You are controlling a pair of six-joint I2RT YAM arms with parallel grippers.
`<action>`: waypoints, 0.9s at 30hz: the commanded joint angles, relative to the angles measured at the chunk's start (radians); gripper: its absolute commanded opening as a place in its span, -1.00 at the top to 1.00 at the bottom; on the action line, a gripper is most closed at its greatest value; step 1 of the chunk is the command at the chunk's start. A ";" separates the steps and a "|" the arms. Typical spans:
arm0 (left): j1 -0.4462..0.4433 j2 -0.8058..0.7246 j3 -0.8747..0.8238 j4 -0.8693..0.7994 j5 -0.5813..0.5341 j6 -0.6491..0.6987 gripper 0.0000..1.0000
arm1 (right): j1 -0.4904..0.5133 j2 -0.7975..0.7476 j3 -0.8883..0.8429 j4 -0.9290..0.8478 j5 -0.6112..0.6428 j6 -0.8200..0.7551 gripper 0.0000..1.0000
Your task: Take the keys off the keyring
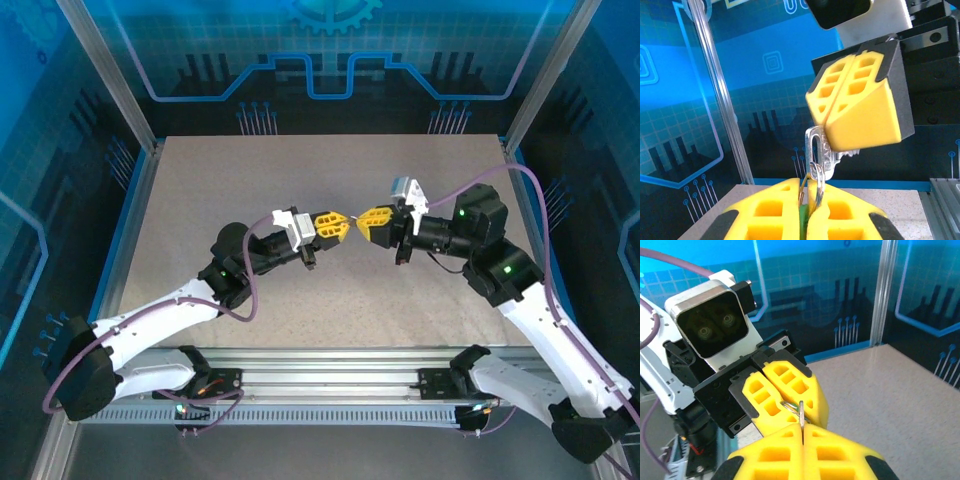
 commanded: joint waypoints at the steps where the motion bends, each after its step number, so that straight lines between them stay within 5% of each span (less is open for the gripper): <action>1: 0.032 -0.035 0.028 0.041 -0.091 -0.048 1.00 | 0.001 -0.072 -0.027 0.129 0.047 -0.045 1.00; 9: 0.032 -0.031 0.058 0.014 -0.052 -0.042 1.00 | 0.007 -0.021 -0.009 0.101 -0.006 -0.008 1.00; 12: 0.032 -0.041 0.065 -0.020 -0.030 -0.017 1.00 | 0.003 -0.022 -0.014 0.107 0.016 0.015 0.62; 15: 0.032 -0.052 0.093 -0.131 0.029 0.042 1.00 | -0.027 -0.013 -0.009 0.109 0.023 0.087 -0.13; 19: 0.039 -0.063 0.128 -0.266 0.102 0.103 1.00 | -0.108 0.068 0.028 0.104 -0.186 0.230 -0.51; 20: 0.042 -0.063 0.137 -0.293 0.123 0.114 1.00 | -0.123 0.092 0.034 0.115 -0.226 0.275 -0.95; 22: 0.048 -0.065 0.153 -0.339 0.151 0.132 1.00 | -0.148 0.121 0.020 0.196 -0.286 0.353 -1.00; 27: 0.085 -0.056 0.202 -0.441 0.220 0.164 1.00 | -0.221 0.103 -0.171 0.575 -0.188 0.567 -1.00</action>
